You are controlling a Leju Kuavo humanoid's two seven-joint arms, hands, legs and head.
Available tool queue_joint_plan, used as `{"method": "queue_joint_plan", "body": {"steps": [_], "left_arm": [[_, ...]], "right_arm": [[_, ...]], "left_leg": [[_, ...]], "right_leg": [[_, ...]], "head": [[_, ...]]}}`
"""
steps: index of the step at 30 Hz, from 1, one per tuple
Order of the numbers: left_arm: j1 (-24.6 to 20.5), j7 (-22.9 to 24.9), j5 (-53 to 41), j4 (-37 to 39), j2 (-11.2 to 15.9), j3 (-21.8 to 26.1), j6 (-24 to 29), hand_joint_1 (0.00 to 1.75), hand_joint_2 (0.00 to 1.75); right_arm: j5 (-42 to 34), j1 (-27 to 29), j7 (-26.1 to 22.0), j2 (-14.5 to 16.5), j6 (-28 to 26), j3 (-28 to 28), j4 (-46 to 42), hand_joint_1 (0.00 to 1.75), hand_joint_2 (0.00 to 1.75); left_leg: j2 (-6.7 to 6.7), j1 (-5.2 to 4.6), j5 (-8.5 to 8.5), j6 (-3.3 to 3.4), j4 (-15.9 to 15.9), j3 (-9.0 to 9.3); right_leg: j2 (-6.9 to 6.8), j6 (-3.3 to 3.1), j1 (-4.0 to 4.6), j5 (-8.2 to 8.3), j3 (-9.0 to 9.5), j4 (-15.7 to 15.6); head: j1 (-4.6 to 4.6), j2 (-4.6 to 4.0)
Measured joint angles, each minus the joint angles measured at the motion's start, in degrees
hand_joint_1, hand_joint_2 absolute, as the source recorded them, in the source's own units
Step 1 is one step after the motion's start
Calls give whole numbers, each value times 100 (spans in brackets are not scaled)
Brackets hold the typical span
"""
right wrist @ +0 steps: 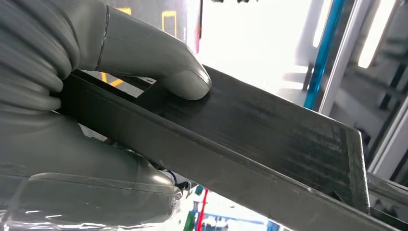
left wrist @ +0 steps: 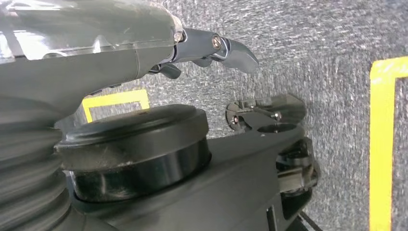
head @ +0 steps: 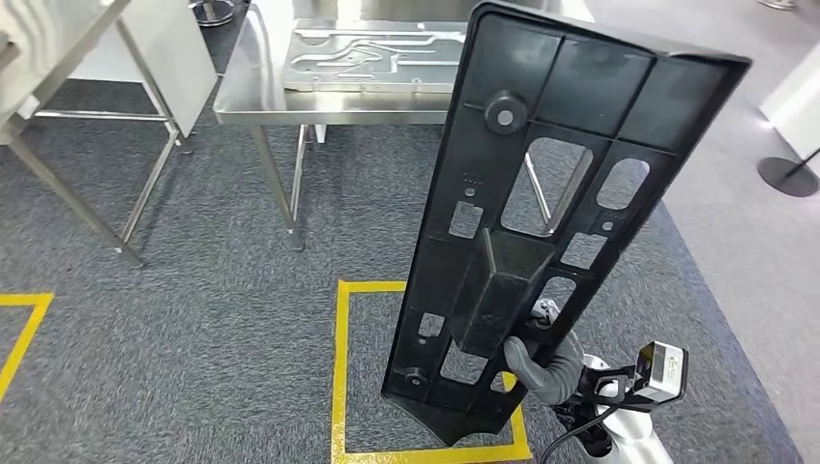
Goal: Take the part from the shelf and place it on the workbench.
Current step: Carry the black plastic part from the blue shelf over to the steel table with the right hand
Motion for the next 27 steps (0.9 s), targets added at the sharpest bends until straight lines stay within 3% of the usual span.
{"method": "queue_joint_plan", "body": {"steps": [1, 3, 5, 7, 9, 11, 13, 14, 15, 16, 18, 20, 22, 24, 26, 27], "left_arm": [[-2, -7, 11, 0, -1, 1, 1, 0, 175], [-5, -27, 29, 0, -1, 2, 1, 0, 175], [-6, -41, 36, 0, 0, 2, 2, 0, 175], [-15, -47, 37, 0, 1, 2, 3, 0, 175], [-24, -52, 37, 0, 2, 2, 3, 0, 175], [-15, -54, 37, 0, 6, 1, 3, 0, 175], [6, -53, 38, 0, 14, 2, 4, 0, 175], [13, -52, 39, 0, 17, 2, 5, 0, 175], [14, -52, 41, 0, 21, 2, 5, 0, 175], [12, -53, 43, 0, 22, 2, 5, 0, 175], [10, -55, 49, 0, 26, 2, 5, 0, 175], [8, -56, 60, 0, 30, 1, 6, 0, 175], [-3, -57, 69, 0, 28, 2, 7, 0, 175], [-13, -57, 69, 0, 26, 2, 7, 0, 175], [-7, -54, 58, 0, 25, 2, -1, 0, 175], [1, -49, 52, 0, 24, 2, -6, 0, 175]], "right_arm": [[-2, -2, 19, 0, -7, 12, -7, 175, 175], [-5, -17, 41, 1, -7, 34, -25, 175, 175], [-9, -32, 53, 1, -3, 54, -37, 175, 175], [-13, -34, 57, 1, -2, 64, -41, 175, 175], [-16, -49, 58, 2, -2, 74, -46, 175, 175], [-18, -69, 58, 3, -2, 96, -49, 175, 175], [-16, -71, 60, 3, -2, 120, -45, 175, 175], [-15, -70, 61, 4, 0, 129, -43, 175, 175], [-16, -72, 61, 4, 0, 136, -40, 175, 175], [-22, -77, 61, 4, 0, 140, -38, 175, 175], [-48, -102, 61, 4, -1, 145, -33, 175, 175], [-79, -135, 62, 3, -8, 148, -27, 175, 175], [-97, -148, 62, 0, -50, 149, -21, 175, 175], [-107, -167, 63, -7, -102, 149, -17, 175, 175], [-114, -198, 62, -10, -118, 150, -11, 175, 175], [-115, -201, 62, -9, -118, 150, -5, 175, 175]], "left_leg": [[58, -2, -17, -14, 0, 22], [151, -25, -56, -62, 1, 65], [240, -49, -87, -117, -5, 96], [307, -50, -119, -176, -16, 137], [145, -39, -286, -227, 198, 79], [-109, -26, -642, -251, 887, -240], [-192, -24, -863, -261, 1584, -614], [-202, -24, -808, -259, 1672, -690], [-215, -23, -631, -250, 1509, -651], [-262, -21, -386, -233, 1158, -520], [-513, -3, -13, -188, 382, -218], [-676, -6, 59, -140, 70, -108], [-600, -16, 77, -74, 29, -92], [-514, 5, 116, -3, -26, -62], [-430, 8, 130, 30, -51, -50], [-390, 3, 122, 36, -50, -53]], "right_leg": [[-70, -19, 6, 215, 222, -412], [-279, -89, 59, 467, 620, -1158], [-346, -156, 110, 485, 727, -1390], [-227, -214, 95, 501, 733, -1421], [-115, -280, 52, 525, 776, -1481], [3, -323, 36, 535, 796, -1505], [142, -337, 43, 532, 795, -1497], [217, -337, 45, 530, 799, -1491], [294, -331, 45, 525, 808, -1485], [368, -321, 45, 518, 819, -1476], [502, -283, 51, 498, 816, -1441], [603, -214, 40, 495, 773, -1416], [665, -133, 15, 506, 744, -1424], [477, -68, 21, 398, 674, -1269], [170, -12, 20, 71, 390, -665], [90, 14, 8, -102, 189, -262]], "head": [[1, 0], [1, 0], [1, 0], [0, 0], [0, 0], [0, 0], [0, 0], [0, 0], [0, 0], [0, 0], [0, 0], [-1, 0], [-1, 0], [1, 0], [1, 0], [0, 0]]}}
